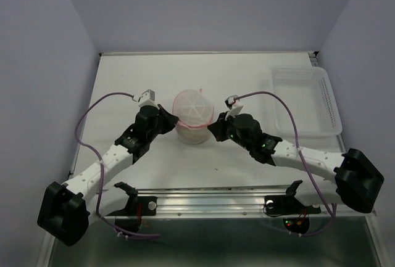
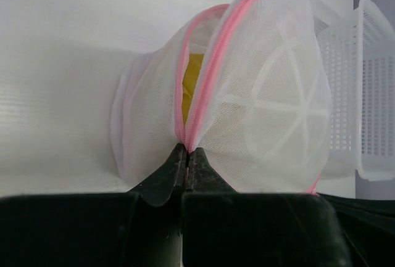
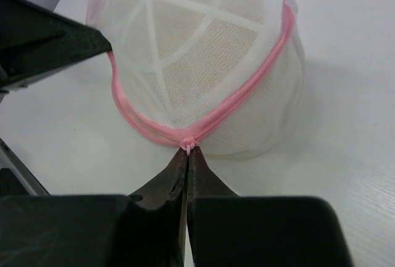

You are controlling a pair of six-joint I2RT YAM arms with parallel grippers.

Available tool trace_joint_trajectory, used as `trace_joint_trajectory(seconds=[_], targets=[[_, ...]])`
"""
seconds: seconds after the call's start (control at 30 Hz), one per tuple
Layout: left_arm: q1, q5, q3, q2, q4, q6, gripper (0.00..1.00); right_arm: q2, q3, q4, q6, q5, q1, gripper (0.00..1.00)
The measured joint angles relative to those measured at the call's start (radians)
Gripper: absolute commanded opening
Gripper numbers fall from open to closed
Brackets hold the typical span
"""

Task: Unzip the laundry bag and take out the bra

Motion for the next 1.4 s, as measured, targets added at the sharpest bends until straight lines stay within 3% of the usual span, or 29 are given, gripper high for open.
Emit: trace_joint_trajectory(seconds=[0.03, 0.07, 0.17, 0.27, 0.47, 0.6, 0.83, 0.97, 1.0, 1.07, 1.13, 1.17, 1.4], targets=[[0.007, 0.001, 0.032, 0.029, -0.005, 0.018, 0.23, 0.008, 0.001, 0.0, 0.0, -0.012, -0.001, 0.01], [0.011, 0.004, 0.056, 0.047, -0.011, 0.027, 0.5, 0.017, 0.001, 0.001, 0.0, -0.022, -0.002, 0.01], [0.024, 0.018, 0.14, 0.109, -0.017, 0.056, 0.86, 0.054, 0.002, 0.001, 0.005, -0.056, -0.005, 0.01], [0.028, 0.032, 0.168, 0.108, -0.01, 0.053, 0.95, 0.085, 0.002, 0.003, 0.023, -0.081, -0.009, 0.01], [-0.008, 0.041, 0.131, -0.005, -0.005, -0.008, 0.97, 0.097, 0.004, 0.021, 0.062, -0.088, -0.009, 0.01], [-0.087, 0.021, 0.066, -0.045, -0.003, -0.069, 0.92, 0.144, 0.022, 0.044, 0.086, -0.09, -0.009, 0.01], [-0.209, -0.005, 0.048, 0.111, 0.024, -0.124, 0.79, 0.195, 0.028, 0.067, 0.117, -0.103, 0.001, 0.01], [-0.215, -0.028, 0.049, 0.197, 0.055, -0.137, 0.58, 0.2, 0.028, 0.074, 0.122, -0.107, 0.01, 0.01], [-0.215, -0.036, 0.051, 0.212, 0.062, -0.141, 0.45, 0.2, 0.028, 0.078, 0.126, -0.108, 0.011, 0.01], [-0.215, -0.045, 0.056, 0.232, 0.076, -0.146, 0.31, 0.2, 0.028, 0.085, 0.132, -0.111, 0.014, 0.01], [-0.215, -0.055, 0.06, 0.245, 0.091, -0.152, 0.04, 0.2, 0.028, 0.088, 0.135, -0.11, 0.015, 0.01], [-0.215, -0.059, 0.061, 0.246, 0.097, -0.16, 0.0, 0.2, 0.027, 0.088, 0.135, -0.11, 0.015, 0.01], [-0.211, -0.093, 0.057, 0.191, 0.074, -0.141, 0.0, 0.095, -0.043, 0.079, 0.111, -0.036, 0.002, 0.01]])
